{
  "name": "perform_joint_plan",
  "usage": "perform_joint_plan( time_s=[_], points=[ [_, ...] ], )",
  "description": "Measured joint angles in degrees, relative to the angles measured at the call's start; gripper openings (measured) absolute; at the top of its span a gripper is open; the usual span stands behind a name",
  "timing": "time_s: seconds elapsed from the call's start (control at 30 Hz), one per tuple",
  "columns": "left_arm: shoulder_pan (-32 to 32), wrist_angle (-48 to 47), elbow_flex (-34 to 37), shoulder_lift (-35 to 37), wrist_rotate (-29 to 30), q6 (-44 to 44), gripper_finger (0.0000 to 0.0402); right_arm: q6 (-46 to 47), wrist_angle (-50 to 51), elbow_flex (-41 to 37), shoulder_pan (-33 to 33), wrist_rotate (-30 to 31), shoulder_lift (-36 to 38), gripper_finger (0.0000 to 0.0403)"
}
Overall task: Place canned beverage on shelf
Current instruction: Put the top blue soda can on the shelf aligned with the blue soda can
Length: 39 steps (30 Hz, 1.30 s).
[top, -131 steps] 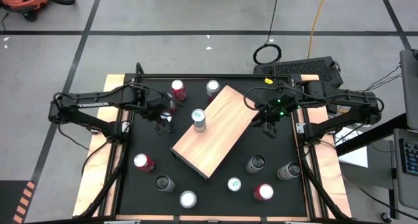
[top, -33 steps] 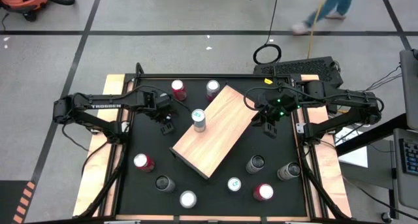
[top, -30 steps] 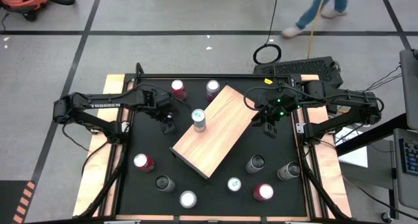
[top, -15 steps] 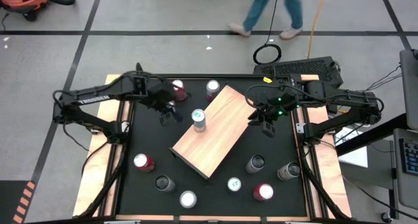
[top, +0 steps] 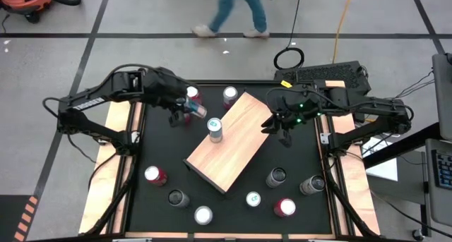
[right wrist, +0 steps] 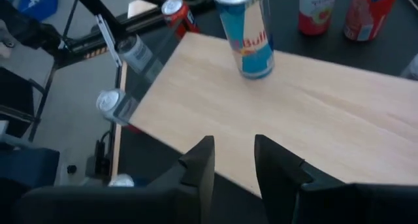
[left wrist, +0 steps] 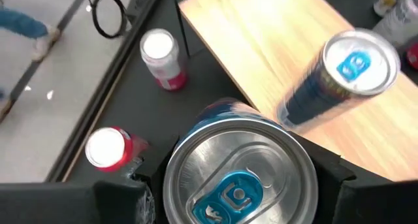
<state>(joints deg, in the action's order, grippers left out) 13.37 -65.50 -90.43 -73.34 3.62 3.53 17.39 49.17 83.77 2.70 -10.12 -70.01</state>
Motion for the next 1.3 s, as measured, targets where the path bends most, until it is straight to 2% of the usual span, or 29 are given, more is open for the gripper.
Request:
perform_joint_plan(
  time_s=[0.2, 0.5, 0.67, 0.8, 1.3],
  points=[
    [0.00, -0.33, -2.91, -0.02, 1.41, 0.01, 0.0222, -0.06, -6.85, 0.00, -0.13, 2.79, -4.78, 0.0087],
    [0.00, -0.24, -5.73, -0.02, 4.67, 0.17, 0.0222, -1.85, -11.20, 0.00, -0.15, 2.35, -16.32, 0.0086],
    [0.00, -0.29, -5.95, -0.02, 5.44, 0.55, 0.0222, -3.20, -12.62, 0.00, -0.17, -0.70, -22.11, 0.0086],
    [0.00, -1.32, -5.95, -0.02, 5.48, 0.58, 0.0222, -3.52, -16.05, 0.00, -0.20, -0.82, -25.62, 0.0086],
    [0.00, -1.26, -5.95, -0.02, 6.53, 0.56, 0.0222, -3.51, -22.52, 0.00, 0.26, -0.29, -27.68, 0.0086]
  ],
)
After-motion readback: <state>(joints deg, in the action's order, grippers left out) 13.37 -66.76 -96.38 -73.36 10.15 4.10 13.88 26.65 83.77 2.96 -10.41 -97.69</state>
